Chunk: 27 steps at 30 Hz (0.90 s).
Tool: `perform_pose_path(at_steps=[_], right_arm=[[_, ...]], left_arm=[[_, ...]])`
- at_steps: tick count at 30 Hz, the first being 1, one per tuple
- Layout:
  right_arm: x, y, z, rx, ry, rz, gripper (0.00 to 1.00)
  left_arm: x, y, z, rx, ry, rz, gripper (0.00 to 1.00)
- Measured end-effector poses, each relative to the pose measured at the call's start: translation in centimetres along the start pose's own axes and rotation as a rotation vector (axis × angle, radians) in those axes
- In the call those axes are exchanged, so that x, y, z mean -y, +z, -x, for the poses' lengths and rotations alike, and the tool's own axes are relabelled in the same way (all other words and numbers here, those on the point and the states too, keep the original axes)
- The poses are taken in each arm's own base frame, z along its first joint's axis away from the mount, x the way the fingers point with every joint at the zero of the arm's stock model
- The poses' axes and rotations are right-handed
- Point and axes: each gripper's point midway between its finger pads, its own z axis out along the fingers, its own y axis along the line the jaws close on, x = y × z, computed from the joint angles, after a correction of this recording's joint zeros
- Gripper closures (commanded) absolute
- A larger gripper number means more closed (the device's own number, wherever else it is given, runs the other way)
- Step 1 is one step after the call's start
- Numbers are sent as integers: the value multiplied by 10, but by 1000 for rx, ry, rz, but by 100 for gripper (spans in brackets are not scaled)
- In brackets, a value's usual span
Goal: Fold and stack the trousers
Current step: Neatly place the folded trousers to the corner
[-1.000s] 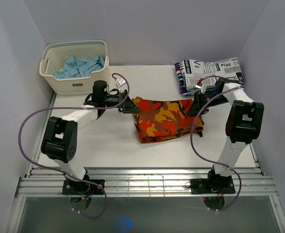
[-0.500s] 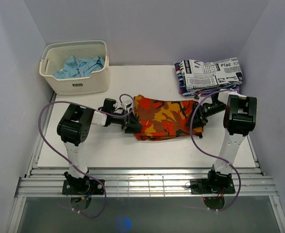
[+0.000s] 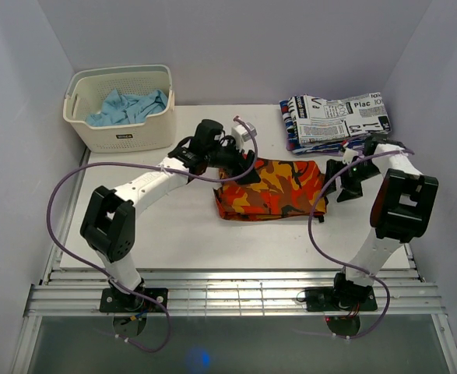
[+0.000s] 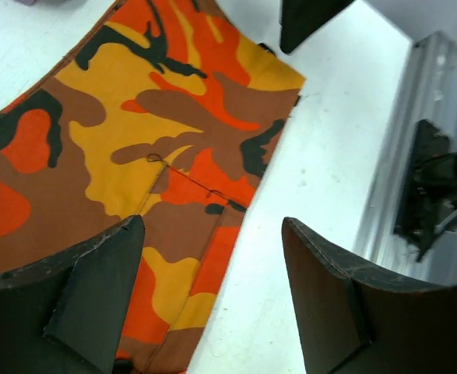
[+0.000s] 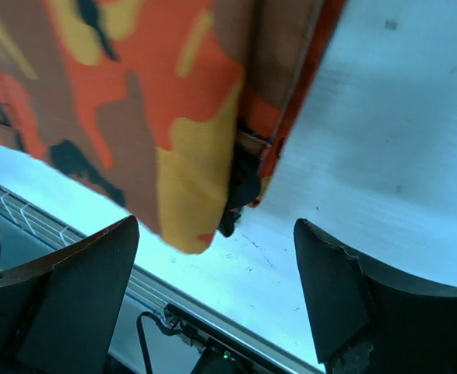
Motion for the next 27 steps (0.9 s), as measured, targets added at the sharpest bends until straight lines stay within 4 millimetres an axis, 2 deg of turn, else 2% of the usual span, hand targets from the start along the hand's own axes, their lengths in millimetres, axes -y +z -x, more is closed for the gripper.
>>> perform_pose_path(at_steps=[4,5,8,9,11,12,14,15,16,18,19,22,25,27], right_arm=[[21,41,-35,-143,136,0,16],[14,43,-40,-170,182,36,19],[12,48,-38,-164,211,58,35],[10,50,-38,-165,224,74,45],[8,55,-37,-171,241,104,56],[7,58,-37,-173,250,120,66],[5,62,-36,-173,258,150,77],[3,64,-36,-172,263,168,89],[1,64,-35,-169,269,184,92],[-2,63,-32,-160,263,201,92],[-3,63,-30,-154,258,211,92],[-7,61,-25,-134,241,238,92],[-17,55,-19,-106,226,281,92],[-24,49,-14,-83,213,311,92]], left_arm=[[-5,14,-13,-46,105,59,14],[-9,19,-19,-55,143,86,13],[-3,33,-39,-86,270,109,12],[1,38,-46,-99,304,109,12],[11,48,-61,-119,403,103,12],[16,53,-68,-128,447,93,11],[25,62,-77,-130,524,75,11],[26,66,-81,-131,551,71,11],[24,69,-84,-134,568,72,11],[18,75,-86,-135,587,85,9],[14,76,-88,-139,592,91,3],[12,78,-85,-127,620,98,2],[24,86,-73,-70,702,85,2],[39,93,-68,-36,766,66,2]])
